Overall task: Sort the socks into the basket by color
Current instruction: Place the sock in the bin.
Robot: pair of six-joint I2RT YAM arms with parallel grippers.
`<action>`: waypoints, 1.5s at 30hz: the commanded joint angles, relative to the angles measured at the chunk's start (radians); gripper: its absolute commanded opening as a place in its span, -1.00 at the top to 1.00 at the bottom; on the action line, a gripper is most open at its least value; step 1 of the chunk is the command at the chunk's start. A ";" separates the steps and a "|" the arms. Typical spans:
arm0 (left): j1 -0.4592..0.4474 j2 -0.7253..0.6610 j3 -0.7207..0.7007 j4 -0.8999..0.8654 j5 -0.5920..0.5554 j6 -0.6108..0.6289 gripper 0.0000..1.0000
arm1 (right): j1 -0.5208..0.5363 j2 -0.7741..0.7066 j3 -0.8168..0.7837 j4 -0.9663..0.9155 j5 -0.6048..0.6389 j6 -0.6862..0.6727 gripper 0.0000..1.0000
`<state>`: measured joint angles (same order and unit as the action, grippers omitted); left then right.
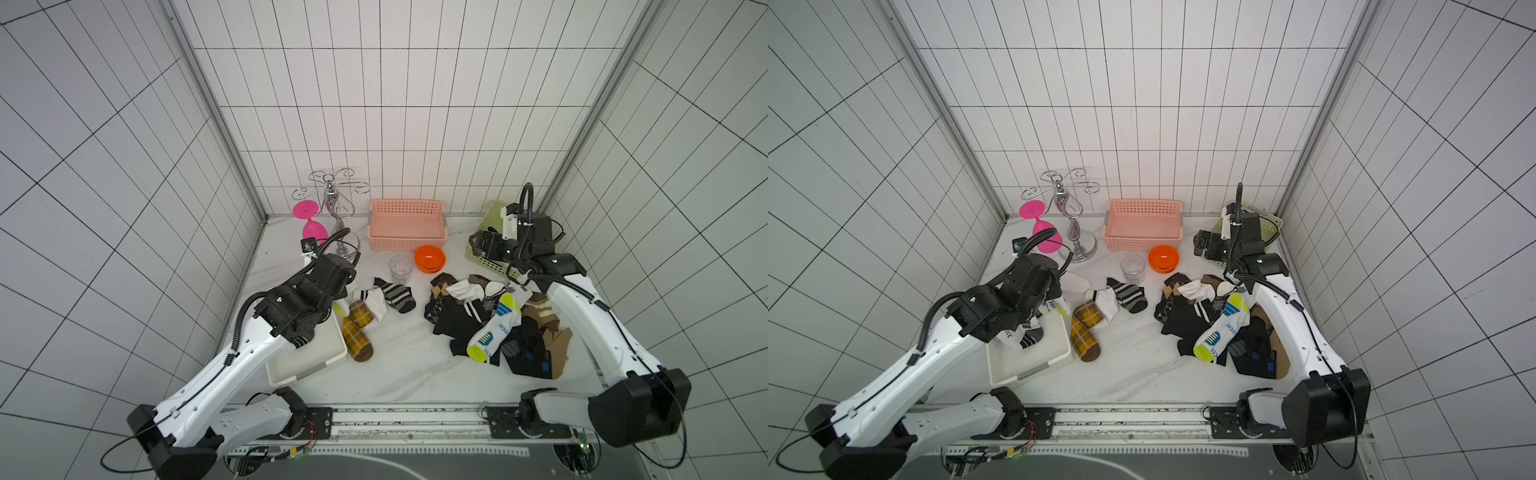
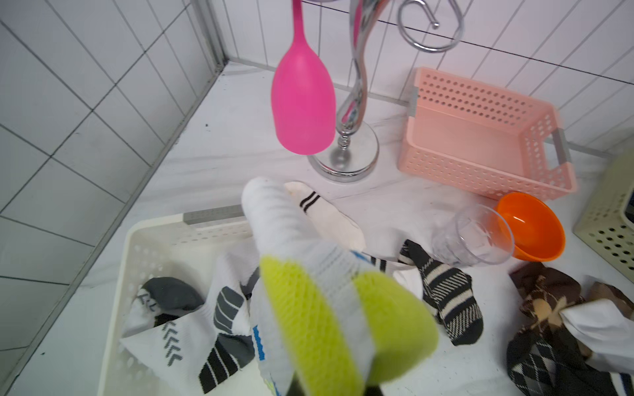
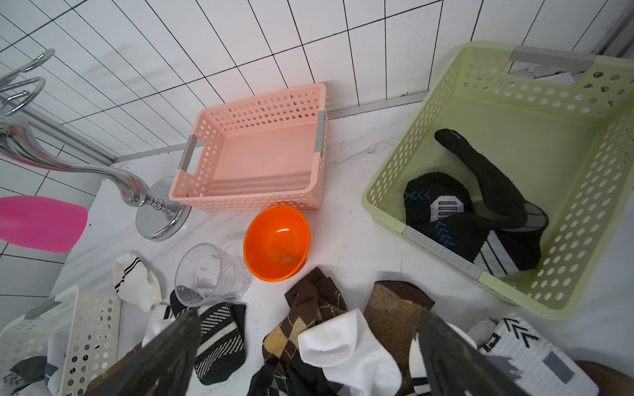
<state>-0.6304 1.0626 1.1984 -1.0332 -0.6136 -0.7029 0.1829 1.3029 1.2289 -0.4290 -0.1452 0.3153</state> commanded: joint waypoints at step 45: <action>0.371 0.122 -0.413 0.285 0.232 -0.153 -0.42 | 0.004 -0.012 -0.169 0.036 -0.052 -0.012 -0.99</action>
<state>-0.2329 1.2148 0.7559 -0.7738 -0.3576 -0.8566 0.1833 1.2877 1.1126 -0.4004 -0.1829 0.3134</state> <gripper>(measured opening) 0.706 0.995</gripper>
